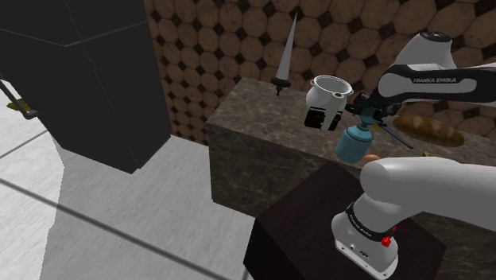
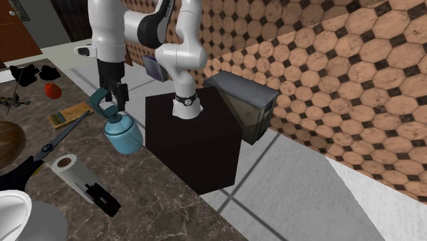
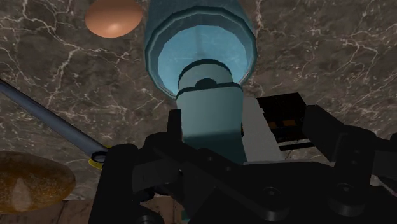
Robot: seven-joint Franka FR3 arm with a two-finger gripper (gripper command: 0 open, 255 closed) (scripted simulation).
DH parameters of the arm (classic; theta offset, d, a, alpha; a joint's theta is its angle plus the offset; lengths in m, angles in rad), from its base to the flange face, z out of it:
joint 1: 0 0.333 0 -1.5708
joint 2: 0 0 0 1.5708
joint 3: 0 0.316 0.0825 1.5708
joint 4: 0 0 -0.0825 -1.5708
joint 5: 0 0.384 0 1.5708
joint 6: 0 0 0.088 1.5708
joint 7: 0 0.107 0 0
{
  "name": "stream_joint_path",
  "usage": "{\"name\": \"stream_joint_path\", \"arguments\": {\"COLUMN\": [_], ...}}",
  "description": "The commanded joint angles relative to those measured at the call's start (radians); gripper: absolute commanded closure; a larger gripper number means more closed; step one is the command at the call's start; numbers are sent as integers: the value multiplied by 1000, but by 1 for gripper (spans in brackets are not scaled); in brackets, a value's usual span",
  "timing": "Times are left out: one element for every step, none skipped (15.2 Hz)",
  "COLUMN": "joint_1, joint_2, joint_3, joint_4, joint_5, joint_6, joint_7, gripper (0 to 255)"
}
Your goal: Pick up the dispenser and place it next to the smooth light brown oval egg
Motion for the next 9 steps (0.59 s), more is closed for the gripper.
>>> {"name": "stream_joint_path", "arguments": {"joint_1": [7,10,9,9,9,9,9,9,9], "joint_2": [-61,-83,-83,-83,-83,-83,-83,-83,-83], "joint_3": [22,31,31,31,31,31,31,31,31], "joint_4": [26,40,40,40,40,40,40,40,40], "joint_5": [22,32,32,32,32,32,32,32,32], "joint_6": [-90,-126,-126,-126,-126,-126,-126,-126,-126], "joint_7": [-6,-8,-8,-8,-8,-8,-8,-8,-8], "gripper": [0,0,0,0,0,0,0,0,0]}}
